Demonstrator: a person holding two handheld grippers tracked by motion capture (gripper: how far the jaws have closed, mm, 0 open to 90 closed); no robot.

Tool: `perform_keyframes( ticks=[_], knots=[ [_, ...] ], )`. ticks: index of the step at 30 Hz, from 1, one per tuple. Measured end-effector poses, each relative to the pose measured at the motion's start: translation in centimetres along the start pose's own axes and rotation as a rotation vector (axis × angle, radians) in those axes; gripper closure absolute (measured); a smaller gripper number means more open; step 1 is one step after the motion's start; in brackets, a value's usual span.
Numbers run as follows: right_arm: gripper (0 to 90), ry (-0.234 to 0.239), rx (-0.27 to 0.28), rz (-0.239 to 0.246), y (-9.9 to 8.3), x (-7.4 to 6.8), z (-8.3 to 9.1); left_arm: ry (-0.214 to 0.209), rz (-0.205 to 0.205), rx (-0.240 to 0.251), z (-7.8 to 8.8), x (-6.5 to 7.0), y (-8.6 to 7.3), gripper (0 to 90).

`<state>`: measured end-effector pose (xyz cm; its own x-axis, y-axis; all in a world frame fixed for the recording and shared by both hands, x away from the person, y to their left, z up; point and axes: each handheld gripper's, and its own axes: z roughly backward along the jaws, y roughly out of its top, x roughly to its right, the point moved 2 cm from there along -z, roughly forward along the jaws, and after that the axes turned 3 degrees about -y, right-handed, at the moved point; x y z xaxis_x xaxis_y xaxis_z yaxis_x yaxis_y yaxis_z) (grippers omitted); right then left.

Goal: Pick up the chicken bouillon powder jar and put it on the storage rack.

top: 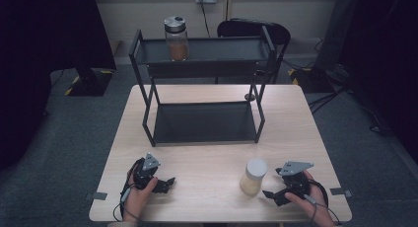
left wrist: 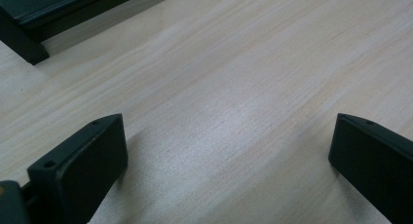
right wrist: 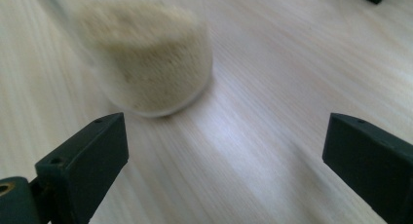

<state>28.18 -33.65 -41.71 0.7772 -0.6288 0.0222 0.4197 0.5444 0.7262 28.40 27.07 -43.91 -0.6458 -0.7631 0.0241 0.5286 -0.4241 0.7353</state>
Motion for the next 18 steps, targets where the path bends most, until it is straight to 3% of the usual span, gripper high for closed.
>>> perform_keyframes(
  ticks=[12,14,18],
  knots=[
    [1.0,0.090,0.109,-0.015,1.3,-0.1,0.2,0.000,0.000,0.000,0.0,0.0,0.0,0.0],
    [1.4,0.100,0.140,-0.036,1.5,-0.3,0.0,0.000,0.000,0.000,0.0,0.0,0.0,0.0],
    [8.5,0.101,0.167,-0.022,2.2,-0.8,-0.6,0.000,0.000,0.000,0.0,0.0,0.0,0.0]
  ],
)
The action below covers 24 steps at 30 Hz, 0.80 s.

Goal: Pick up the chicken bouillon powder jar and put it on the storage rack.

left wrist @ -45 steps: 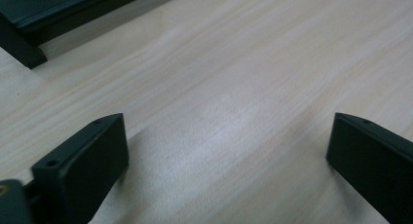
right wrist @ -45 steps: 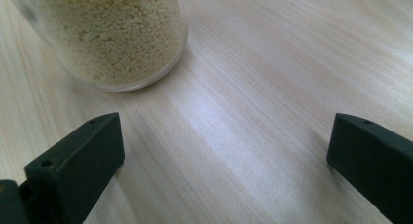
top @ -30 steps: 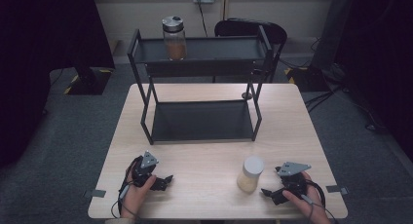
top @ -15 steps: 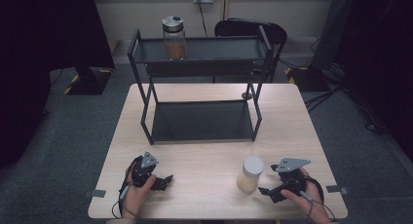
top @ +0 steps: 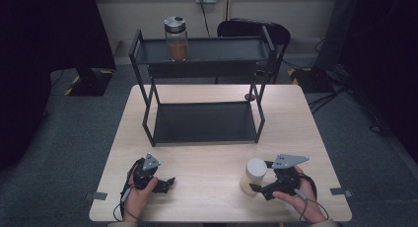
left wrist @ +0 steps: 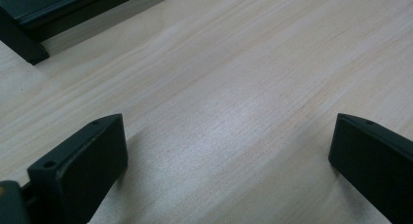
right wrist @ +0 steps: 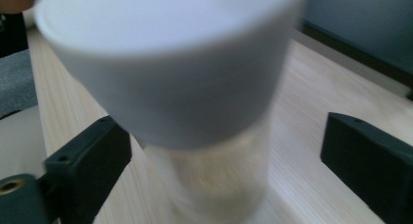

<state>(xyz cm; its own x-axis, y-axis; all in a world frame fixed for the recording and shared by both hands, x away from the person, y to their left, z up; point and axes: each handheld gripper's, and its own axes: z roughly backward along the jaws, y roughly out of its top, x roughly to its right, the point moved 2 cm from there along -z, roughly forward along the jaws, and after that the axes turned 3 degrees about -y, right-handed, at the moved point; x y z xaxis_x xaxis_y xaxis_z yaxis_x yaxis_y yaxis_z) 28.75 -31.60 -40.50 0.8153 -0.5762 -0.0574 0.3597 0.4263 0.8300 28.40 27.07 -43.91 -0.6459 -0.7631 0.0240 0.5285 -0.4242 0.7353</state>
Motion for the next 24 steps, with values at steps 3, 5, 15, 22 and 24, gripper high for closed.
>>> perform_keyframes(
  ticks=[3,5,15,22,24],
  knots=[
    [17.8,0.027,0.020,0.019,0.6,-0.2,-0.8,0.000,0.000,0.000,0.0,0.0,0.0,0.0],
    [20.8,0.027,0.028,0.026,0.7,-0.3,-1.0,0.000,0.000,0.000,0.0,0.0,0.0,0.0],
    [33.1,-0.005,0.020,0.033,2.4,-0.8,-1.6,0.000,0.000,0.000,0.0,0.0,0.0,0.0],
    [33.9,-0.023,0.012,0.002,4.3,-0.5,-1.9,0.000,0.000,0.000,0.0,0.0,0.0,0.0],
    [34.0,-0.038,0.007,0.010,5.2,-0.7,-2.0,0.000,0.000,0.000,0.0,0.0,0.0,0.0]
  ],
)
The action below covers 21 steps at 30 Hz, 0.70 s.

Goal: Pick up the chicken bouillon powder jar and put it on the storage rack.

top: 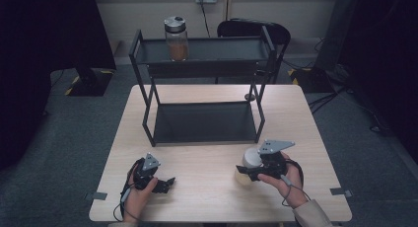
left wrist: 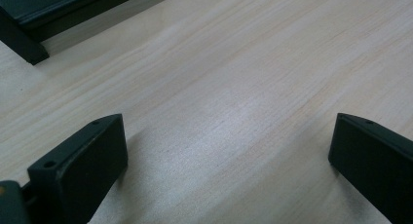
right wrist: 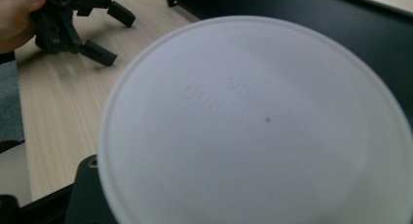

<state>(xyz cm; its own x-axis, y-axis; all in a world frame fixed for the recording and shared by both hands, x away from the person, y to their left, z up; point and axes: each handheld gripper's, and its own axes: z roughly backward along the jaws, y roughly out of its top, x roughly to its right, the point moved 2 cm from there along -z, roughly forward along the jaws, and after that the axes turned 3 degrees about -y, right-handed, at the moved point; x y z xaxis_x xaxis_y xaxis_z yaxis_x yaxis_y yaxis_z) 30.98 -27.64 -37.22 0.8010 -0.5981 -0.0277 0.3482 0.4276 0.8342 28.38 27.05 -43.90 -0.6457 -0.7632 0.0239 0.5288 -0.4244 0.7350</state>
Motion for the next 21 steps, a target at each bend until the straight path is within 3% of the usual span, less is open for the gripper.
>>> perform_keyframes(
  ticks=[9,21],
  knots=[
    [34.6,-0.017,-0.010,0.002,3.9,0.4,-0.7,0.000,0.000,0.000,0.0,0.0,0.0,0.0],
    [34.8,-0.002,-0.029,0.012,8.6,1.3,-0.8,0.001,0.001,0.000,0.0,0.0,0.0,0.0]
  ],
)
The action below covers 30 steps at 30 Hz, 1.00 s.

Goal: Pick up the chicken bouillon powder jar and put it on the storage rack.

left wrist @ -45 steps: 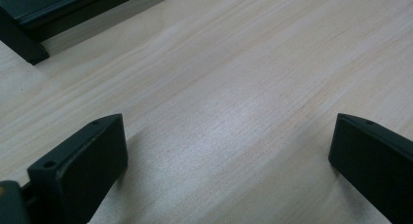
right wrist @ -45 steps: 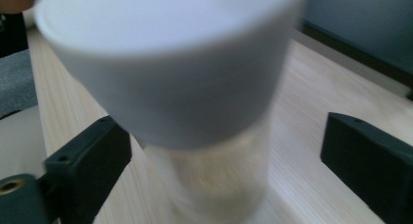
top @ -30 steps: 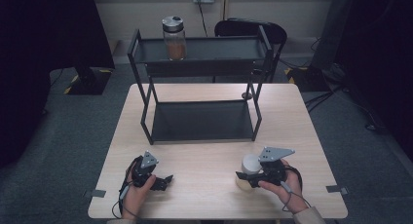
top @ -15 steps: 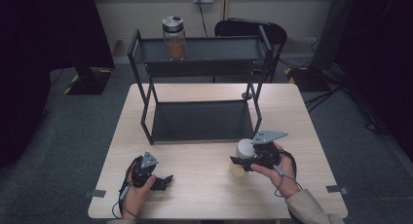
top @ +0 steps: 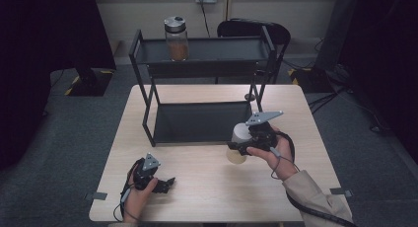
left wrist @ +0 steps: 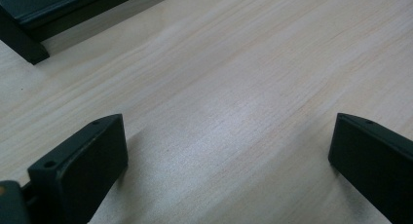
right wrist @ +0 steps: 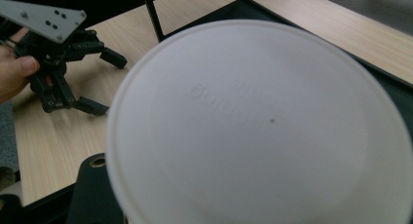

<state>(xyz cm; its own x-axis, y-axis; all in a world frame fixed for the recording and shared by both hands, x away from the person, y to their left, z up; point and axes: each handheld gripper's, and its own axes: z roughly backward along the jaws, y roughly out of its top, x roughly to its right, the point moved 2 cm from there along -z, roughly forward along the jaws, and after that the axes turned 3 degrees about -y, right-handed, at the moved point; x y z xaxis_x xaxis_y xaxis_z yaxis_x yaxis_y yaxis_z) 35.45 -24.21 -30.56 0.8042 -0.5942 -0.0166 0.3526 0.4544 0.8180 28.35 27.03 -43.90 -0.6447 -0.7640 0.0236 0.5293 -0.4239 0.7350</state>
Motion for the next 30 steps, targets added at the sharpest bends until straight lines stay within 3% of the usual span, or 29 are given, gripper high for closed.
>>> perform_keyframes(
  ticks=[6,30],
  knots=[
    [34.9,-0.002,0.000,0.018,3.2,0.2,0.4,0.000,0.000,0.000,0.0,0.0,0.0,0.0],
    [35.0,-0.011,0.018,0.055,10.9,0.7,2.0,-0.001,-0.001,-0.001,0.0,0.0,0.0,0.0]
  ],
)
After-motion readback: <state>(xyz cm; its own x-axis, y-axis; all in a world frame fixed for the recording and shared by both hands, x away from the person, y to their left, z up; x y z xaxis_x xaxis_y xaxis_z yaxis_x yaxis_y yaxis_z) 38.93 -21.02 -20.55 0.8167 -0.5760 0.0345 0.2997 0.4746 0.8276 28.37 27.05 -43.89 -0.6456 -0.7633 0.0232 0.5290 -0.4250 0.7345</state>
